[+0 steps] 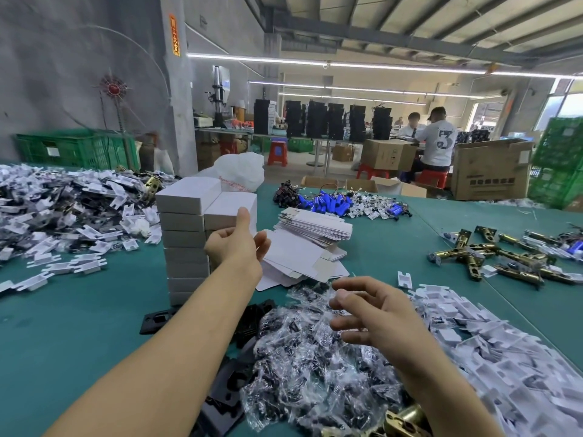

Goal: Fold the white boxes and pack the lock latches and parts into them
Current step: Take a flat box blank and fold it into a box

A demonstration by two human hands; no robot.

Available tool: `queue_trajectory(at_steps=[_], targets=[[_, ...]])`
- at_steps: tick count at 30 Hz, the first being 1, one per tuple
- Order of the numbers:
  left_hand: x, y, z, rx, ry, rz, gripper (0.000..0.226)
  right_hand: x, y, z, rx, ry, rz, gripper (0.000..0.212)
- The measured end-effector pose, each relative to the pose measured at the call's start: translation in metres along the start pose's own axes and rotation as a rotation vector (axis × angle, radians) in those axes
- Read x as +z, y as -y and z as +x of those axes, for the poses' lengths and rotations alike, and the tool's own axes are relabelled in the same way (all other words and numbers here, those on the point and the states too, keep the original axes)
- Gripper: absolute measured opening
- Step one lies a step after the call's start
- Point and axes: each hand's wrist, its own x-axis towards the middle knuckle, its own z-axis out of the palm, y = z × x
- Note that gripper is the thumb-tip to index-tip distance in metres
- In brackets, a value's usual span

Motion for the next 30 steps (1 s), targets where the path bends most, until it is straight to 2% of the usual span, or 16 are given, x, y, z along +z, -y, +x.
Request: queue_trajectory(at_steps=[4,7,10,13,15,17,20,23,26,28,30], targets=[[0.001,0.001,-0.003,0.024,0.021,-0.043,0.032,0.0,0.001,0.0,0.003,0.005,-0.008,0.01],[-0.006,0.014,-0.008,0.202,0.044,0.079,0.031,-0.001,0.0,0.001,0.009,-0.002,-0.033,0.009],[-0.019,0.039,-0.009,0.49,0.223,0.539,0.032,-0.003,-0.008,0.004,-0.008,-0.032,-0.215,0.007],[-0.026,0.063,-0.005,0.563,0.509,0.981,0.022,-0.007,-0.021,0.008,-0.042,-0.065,-0.568,0.003],[-0.026,0.075,0.0,0.636,0.601,1.257,0.015,-0.01,-0.029,0.009,-0.029,-0.043,-0.76,0.016],[-0.021,0.084,0.005,0.714,0.65,1.485,0.024,-0.012,-0.033,0.01,-0.001,0.002,-0.884,0.03],[-0.009,0.095,0.011,0.753,0.76,1.662,0.045,-0.012,-0.035,0.012,0.015,0.055,-0.92,0.033],[0.003,0.104,0.011,0.811,0.747,1.85,0.052,-0.015,-0.036,0.013,0.014,0.056,-0.908,0.033],[0.01,0.107,0.009,0.92,0.657,1.994,0.031,-0.016,-0.038,0.015,0.003,0.043,-0.899,0.032],[0.01,0.108,0.008,1.036,0.622,1.976,0.02,-0.017,-0.04,0.016,-0.002,0.038,-0.881,0.031],[0.006,0.106,0.006,1.149,0.6,1.87,0.022,-0.017,-0.043,0.017,-0.001,0.029,-0.858,0.031]])
